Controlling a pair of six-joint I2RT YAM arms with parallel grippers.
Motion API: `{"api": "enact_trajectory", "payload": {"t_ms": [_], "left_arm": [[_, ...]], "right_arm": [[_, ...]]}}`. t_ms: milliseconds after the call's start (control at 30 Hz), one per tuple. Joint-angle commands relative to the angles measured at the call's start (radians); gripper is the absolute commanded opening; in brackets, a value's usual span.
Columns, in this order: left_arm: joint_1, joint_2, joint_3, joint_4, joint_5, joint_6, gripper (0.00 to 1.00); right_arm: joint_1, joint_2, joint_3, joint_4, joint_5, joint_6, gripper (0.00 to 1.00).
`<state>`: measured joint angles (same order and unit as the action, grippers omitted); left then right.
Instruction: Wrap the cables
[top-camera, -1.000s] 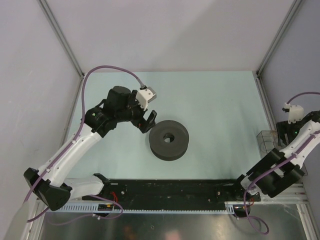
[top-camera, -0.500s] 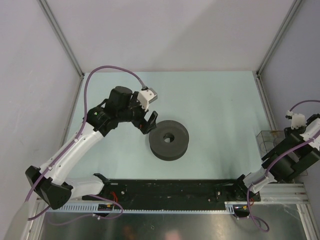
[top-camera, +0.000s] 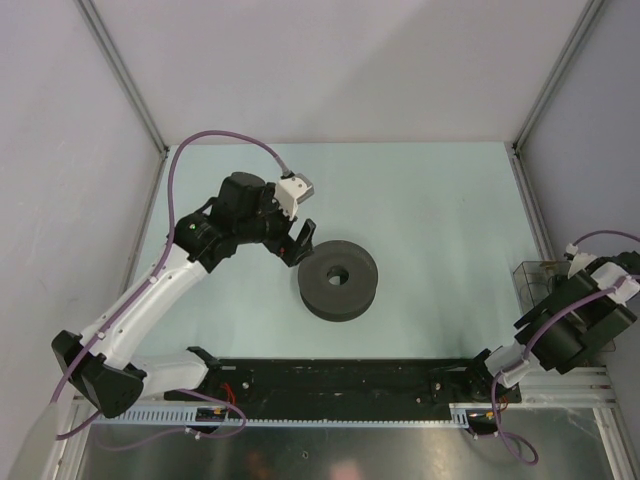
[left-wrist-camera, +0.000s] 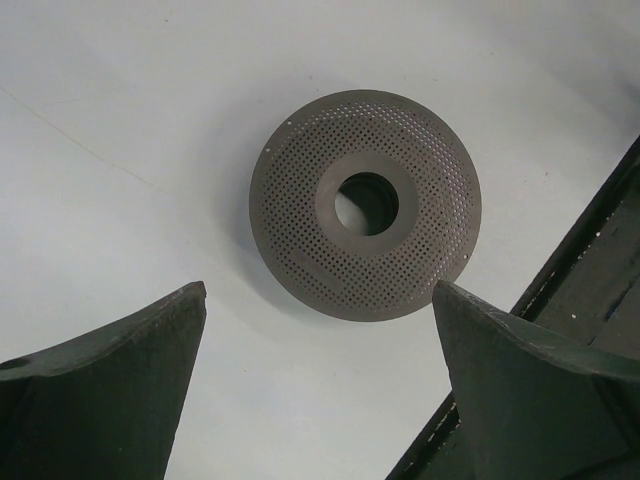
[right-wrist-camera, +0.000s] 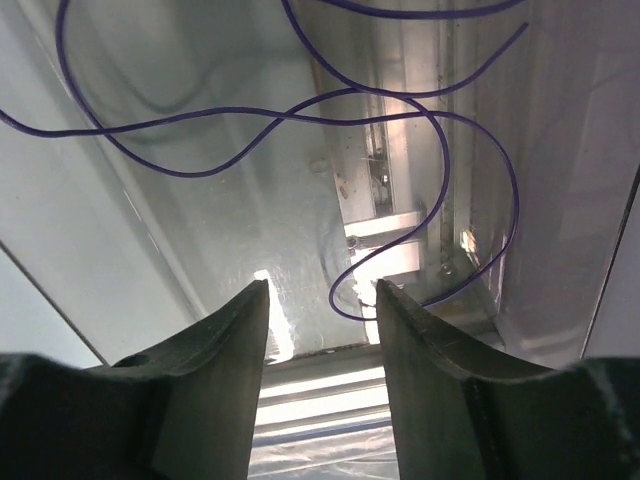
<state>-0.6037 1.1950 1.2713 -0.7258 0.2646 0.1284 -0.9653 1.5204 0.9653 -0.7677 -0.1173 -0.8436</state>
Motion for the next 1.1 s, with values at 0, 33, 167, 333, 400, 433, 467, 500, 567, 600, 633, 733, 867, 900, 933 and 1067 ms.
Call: {"api": "enact_trajectory", "payload": {"t_ms": [0, 33, 167, 333, 400, 433, 467, 500, 567, 600, 633, 733, 867, 900, 933, 1067], "left_arm": [[0.006, -0.03, -0.006, 0.029, -0.013, -0.023, 0.99], [0.006, -0.031, -0.008, 0.031, -0.015, -0.023, 0.99], [0.006, -0.038, -0.013, 0.034, -0.03, -0.029, 0.99], [0.006, -0.042, -0.012, 0.04, -0.062, -0.041, 0.99], [0.005, -0.045, -0.011, 0.042, -0.062, -0.038, 1.0], [0.006, -0.049, -0.011, 0.044, -0.057, -0.036, 1.0], [0.006, -0.052, -0.01, 0.046, -0.051, -0.031, 1.0], [0.006, -0.057, -0.012, 0.048, -0.046, -0.026, 1.0], [0.006, -0.067, -0.012, 0.053, -0.033, -0.015, 0.99], [0.007, -0.072, -0.014, 0.056, -0.028, -0.009, 1.0], [0.006, -0.077, -0.015, 0.06, -0.028, -0.007, 0.99], [0.005, -0.094, -0.017, 0.072, -0.044, -0.011, 1.0], [0.007, -0.128, -0.017, 0.097, -0.074, -0.021, 0.99], [0.007, -0.139, -0.019, 0.105, -0.078, -0.021, 0.99], [0.007, -0.149, -0.02, 0.11, -0.082, -0.021, 0.99], [0.008, -0.179, -0.018, 0.121, -0.091, -0.026, 1.0]], "right_arm": [[-0.009, -0.081, -0.072, 0.155, 0.022, 0.083, 0.54], [-0.009, -0.091, -0.088, 0.173, 0.025, 0.09, 0.55], [-0.009, -0.116, -0.131, 0.232, 0.04, 0.106, 0.55], [-0.013, -0.116, -0.16, 0.284, 0.055, 0.115, 0.51], [-0.016, -0.106, -0.164, 0.293, 0.051, 0.125, 0.51], [-0.016, -0.102, -0.166, 0.294, 0.046, 0.131, 0.5], [-0.016, -0.098, -0.167, 0.295, 0.041, 0.134, 0.49], [-0.016, -0.095, -0.171, 0.297, 0.036, 0.138, 0.47], [-0.015, -0.089, -0.18, 0.308, 0.027, 0.143, 0.45], [-0.015, -0.083, -0.184, 0.314, 0.025, 0.143, 0.42], [-0.015, -0.078, -0.186, 0.318, 0.02, 0.144, 0.4], [-0.014, -0.054, -0.19, 0.317, 0.01, 0.147, 0.32], [-0.01, -0.047, -0.191, 0.311, 0.002, 0.143, 0.15], [-0.009, -0.056, -0.19, 0.303, 0.0, 0.141, 0.09], [-0.006, -0.069, -0.19, 0.287, -0.004, 0.137, 0.04], [0.009, -0.22, -0.171, 0.168, -0.071, 0.119, 0.0]]}}
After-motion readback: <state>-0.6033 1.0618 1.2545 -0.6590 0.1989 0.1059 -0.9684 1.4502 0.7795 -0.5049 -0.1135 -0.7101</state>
